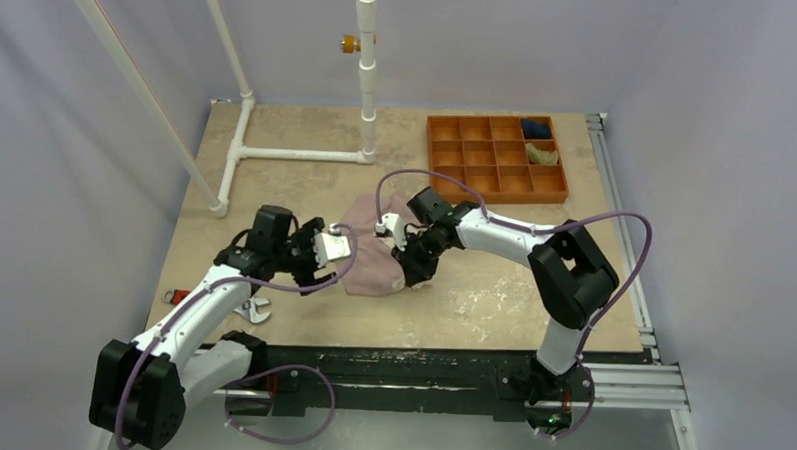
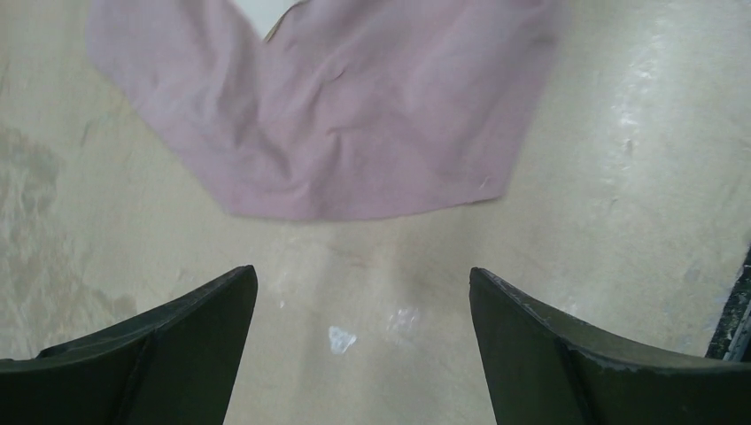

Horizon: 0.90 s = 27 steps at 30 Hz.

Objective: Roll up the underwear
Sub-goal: Flatten out the underwear at the center of the board.

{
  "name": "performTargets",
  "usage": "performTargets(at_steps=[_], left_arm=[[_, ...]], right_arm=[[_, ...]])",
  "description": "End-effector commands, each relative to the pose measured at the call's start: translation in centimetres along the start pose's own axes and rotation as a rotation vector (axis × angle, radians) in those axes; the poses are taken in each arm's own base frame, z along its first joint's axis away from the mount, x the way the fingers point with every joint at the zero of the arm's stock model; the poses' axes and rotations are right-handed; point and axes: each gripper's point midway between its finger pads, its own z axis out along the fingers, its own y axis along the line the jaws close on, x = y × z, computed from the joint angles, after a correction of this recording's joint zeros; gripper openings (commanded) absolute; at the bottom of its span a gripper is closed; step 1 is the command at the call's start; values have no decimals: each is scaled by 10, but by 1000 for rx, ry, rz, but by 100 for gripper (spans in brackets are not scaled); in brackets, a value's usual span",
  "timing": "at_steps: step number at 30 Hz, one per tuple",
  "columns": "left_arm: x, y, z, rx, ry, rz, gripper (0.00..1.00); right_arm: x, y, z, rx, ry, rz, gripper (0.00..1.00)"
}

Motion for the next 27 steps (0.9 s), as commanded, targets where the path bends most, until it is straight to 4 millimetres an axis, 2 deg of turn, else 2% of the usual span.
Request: performTargets(at_steps=[1, 6, 11, 20, 26, 27], left_arm=[[-30, -24, 16, 74, -85, 192, 89], [-43, -51, 41, 154, -43, 322, 88], [-28, -60, 63, 188, 106, 422, 66], [-13, -64, 80, 217, 201, 411, 48], [-1, -66, 81, 229, 271, 391, 18], [-1, -66, 80, 226, 273, 385, 10]], right_arm=[[-23, 7, -11, -162, -69, 15, 0], [-22, -2, -5, -228, -63, 59, 0], [-18, -12, -5, -224, -62, 79, 0], [-13, -18, -10, -225, -77, 102, 0], [-15, -16, -18, -217, -89, 98, 0], [-16, -16, -20, -215, -91, 97, 0]])
